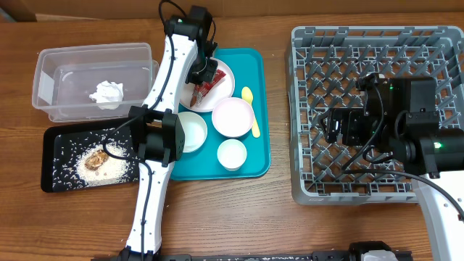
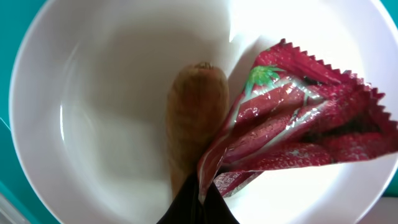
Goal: Sort waste into correct bins and load items into the dishwasher
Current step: 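Carry the red wrapper to the clear bin and release it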
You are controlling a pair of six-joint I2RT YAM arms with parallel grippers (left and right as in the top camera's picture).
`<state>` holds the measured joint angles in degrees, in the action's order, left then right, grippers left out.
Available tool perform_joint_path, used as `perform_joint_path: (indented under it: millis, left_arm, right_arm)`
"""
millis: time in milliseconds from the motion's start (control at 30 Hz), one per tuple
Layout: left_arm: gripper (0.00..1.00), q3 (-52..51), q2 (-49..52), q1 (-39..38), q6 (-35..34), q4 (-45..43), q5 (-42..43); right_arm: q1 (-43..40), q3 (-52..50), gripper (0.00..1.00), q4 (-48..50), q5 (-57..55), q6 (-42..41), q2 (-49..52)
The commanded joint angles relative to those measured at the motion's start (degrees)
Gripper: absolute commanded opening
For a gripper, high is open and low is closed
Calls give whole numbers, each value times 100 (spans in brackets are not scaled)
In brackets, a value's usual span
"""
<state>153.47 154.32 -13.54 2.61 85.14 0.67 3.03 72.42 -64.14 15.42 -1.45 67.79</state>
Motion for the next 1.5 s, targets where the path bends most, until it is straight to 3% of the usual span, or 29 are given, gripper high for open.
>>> perform_joint_path:
  millis: [0,267,400,467,733,767,800,833,867,967,1233,1467]
  left_arm:
    - [4,411,-225,-4,-437,170,87]
    - [4,1578,-1244,531,-866,730,221]
    - [4,1641,-1681,914,-1248,1150,-457]
    - [4,1585,-1696,1165,-1652,1167,-876]
    - [4,192,-1626,2052,-2629,992,-597]
    - [7,-26,-1617,2114,-2627,852,-581]
    - [24,-262,-1609,2170,-2618,688,-549]
    - [55,-426,-1609,2203,-2616,599,-522]
    - [74,-544,-1609,2225,-2614,540,-472]
    - [100,-592,-1611,2243,-2334,439,-201]
    - [96,597,-1635,2037,-1705,573,713]
    - [93,1150,-1631,1073,-1392,516,826]
  right_arm:
    - [-15,37,100,15,-31,-2,-13]
    - [-15,37,100,37,-31,-4,-13]
    - [-15,37,100,42,-31,-4,-13]
    - [-15,37,100,63,-31,-4,-13]
    - [-15,37,100,79,-31,-4,-13]
    - [-15,37,100,76,-31,-4,-13]
    - [-15,37,100,79,-31,-2,-13]
    - [-15,37,100,81,-31,-2,-13]
    - [-15,37,100,81,-31,-2,-13]
    - [-15,37,100,76,-31,-2,-13]
    - [-15,37,100,76,-28,-4,-13]
    - [-15,37,100,74,-28,-4,-13]
